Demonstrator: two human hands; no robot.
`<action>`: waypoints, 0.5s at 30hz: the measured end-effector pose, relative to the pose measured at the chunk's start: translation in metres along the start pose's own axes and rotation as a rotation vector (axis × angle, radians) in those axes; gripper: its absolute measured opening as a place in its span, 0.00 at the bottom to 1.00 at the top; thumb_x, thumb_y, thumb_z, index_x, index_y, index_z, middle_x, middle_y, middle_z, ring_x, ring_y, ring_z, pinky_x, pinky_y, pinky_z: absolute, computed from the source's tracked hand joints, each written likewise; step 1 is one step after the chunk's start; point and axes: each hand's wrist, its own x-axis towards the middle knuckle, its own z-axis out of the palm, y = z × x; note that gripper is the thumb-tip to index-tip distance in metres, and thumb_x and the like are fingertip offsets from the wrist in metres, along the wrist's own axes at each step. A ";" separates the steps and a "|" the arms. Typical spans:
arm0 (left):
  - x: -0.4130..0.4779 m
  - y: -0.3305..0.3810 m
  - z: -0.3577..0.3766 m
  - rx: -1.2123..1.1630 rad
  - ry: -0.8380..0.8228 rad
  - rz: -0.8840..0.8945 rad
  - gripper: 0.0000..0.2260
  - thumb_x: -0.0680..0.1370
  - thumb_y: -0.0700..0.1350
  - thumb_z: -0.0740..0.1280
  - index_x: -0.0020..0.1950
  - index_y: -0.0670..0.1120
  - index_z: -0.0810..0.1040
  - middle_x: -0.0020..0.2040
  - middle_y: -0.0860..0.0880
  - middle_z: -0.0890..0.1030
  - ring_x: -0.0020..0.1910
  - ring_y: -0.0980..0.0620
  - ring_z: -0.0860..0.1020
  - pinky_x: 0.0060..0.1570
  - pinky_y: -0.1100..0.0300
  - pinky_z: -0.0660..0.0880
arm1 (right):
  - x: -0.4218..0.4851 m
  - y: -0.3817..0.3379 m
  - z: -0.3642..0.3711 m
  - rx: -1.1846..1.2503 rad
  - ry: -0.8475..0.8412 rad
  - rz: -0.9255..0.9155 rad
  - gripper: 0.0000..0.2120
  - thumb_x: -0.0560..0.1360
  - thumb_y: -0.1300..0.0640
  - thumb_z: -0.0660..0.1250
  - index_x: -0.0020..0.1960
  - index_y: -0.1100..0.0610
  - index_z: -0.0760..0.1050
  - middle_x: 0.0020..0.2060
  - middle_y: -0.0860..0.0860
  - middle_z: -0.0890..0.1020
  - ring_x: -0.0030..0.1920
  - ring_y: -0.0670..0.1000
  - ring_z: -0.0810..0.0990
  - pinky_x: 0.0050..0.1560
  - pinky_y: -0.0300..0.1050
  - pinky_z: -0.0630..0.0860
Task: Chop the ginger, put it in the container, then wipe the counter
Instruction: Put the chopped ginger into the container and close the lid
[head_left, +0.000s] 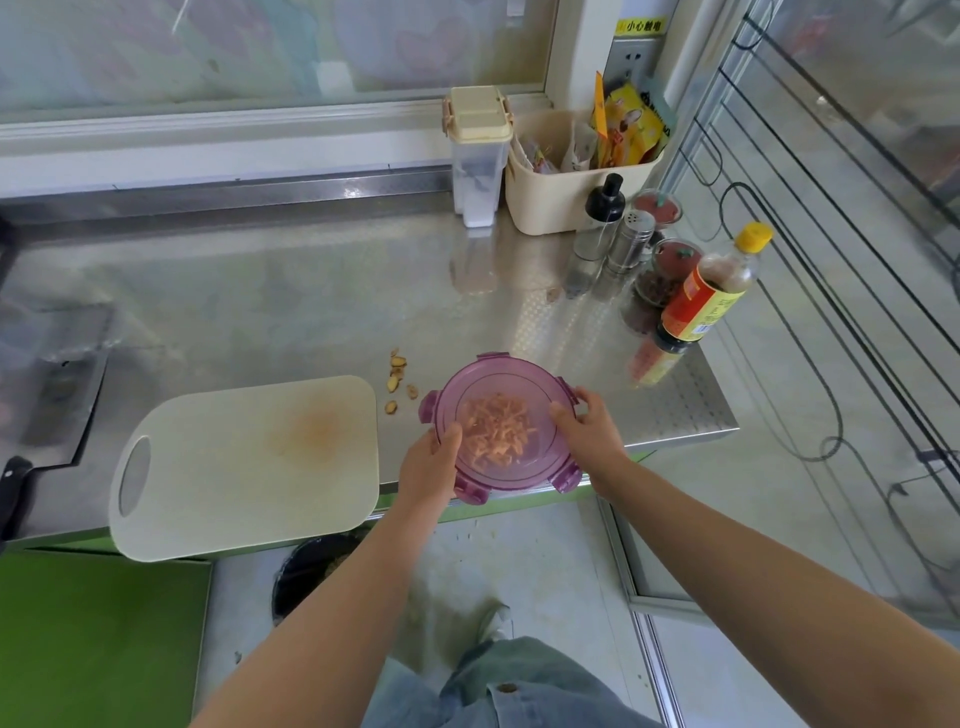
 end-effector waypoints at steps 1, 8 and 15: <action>0.002 -0.002 0.001 0.024 0.013 -0.014 0.33 0.69 0.72 0.58 0.61 0.49 0.74 0.55 0.43 0.81 0.52 0.40 0.80 0.56 0.42 0.76 | -0.001 0.000 -0.001 -0.026 0.011 -0.027 0.24 0.78 0.48 0.64 0.70 0.49 0.62 0.45 0.50 0.77 0.48 0.55 0.79 0.49 0.51 0.77; 0.002 0.010 -0.006 0.309 0.151 0.242 0.30 0.77 0.57 0.61 0.77 0.51 0.59 0.63 0.44 0.75 0.63 0.45 0.73 0.60 0.50 0.72 | -0.003 -0.001 -0.002 -0.210 0.034 -0.157 0.21 0.79 0.48 0.61 0.70 0.51 0.66 0.52 0.50 0.78 0.53 0.52 0.76 0.56 0.48 0.73; 0.007 0.012 -0.006 -0.028 0.110 0.236 0.12 0.77 0.42 0.65 0.57 0.56 0.77 0.47 0.56 0.82 0.49 0.49 0.81 0.50 0.43 0.79 | -0.001 -0.002 -0.004 -0.153 0.016 -0.125 0.18 0.78 0.50 0.63 0.66 0.55 0.73 0.49 0.51 0.79 0.49 0.52 0.78 0.48 0.43 0.71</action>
